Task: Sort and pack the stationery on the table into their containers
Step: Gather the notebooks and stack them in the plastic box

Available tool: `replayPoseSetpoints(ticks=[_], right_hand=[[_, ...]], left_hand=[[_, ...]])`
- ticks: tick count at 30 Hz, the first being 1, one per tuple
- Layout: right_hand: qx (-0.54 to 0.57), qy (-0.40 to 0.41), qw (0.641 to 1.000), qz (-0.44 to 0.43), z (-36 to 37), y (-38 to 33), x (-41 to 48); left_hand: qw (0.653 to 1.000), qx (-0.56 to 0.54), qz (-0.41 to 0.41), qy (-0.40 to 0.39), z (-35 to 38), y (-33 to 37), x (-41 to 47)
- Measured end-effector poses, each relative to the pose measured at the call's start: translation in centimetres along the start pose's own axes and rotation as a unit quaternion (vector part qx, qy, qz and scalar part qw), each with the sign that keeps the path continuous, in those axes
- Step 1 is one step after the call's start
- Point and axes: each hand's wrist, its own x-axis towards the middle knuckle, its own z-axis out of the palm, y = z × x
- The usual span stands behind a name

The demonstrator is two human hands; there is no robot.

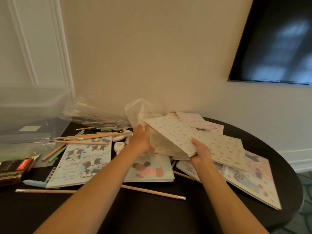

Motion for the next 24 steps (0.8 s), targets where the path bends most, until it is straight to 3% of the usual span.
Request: replayPoseSetpoints(ticks=[3,7,11,14,18,20,22,24], right_hand=[[0.007,-0.012,1.000,0.009,-0.8,-0.7,0.0],[0.003,-0.041,0.999,0.027,-2.1,-1.1,0.2],[-0.065,-0.046,0.995,0.058,-3.0,-1.5,0.2],[-0.159,-0.030,0.985,0.066,-3.5,-2.1,-0.1],[-0.243,-0.089,0.961,0.098,-3.4,-3.7,-1.0],[-0.297,-0.088,0.945,0.102,-2.8,-4.6,-1.6],[-0.300,-0.083,0.946,0.089,-2.3,-4.8,-2.0],[-0.230,-0.078,0.967,0.078,-1.8,-4.4,-2.2]], left_hand=[[0.999,-0.018,-0.033,-0.002,0.9,-0.1,0.3],[0.993,0.007,-0.020,0.120,1.3,-0.9,0.6],[0.983,-0.071,-0.030,0.168,0.2,-2.0,1.0],[0.983,-0.103,-0.015,0.148,-1.1,-2.8,1.3],[0.973,-0.157,-0.060,0.157,-2.9,-3.0,1.5],[0.978,-0.134,-0.058,0.153,-3.3,-2.7,1.5],[0.980,-0.120,-0.042,0.151,-3.5,-2.6,1.5],[0.981,-0.121,-0.029,0.149,-3.5,-2.7,1.6]])
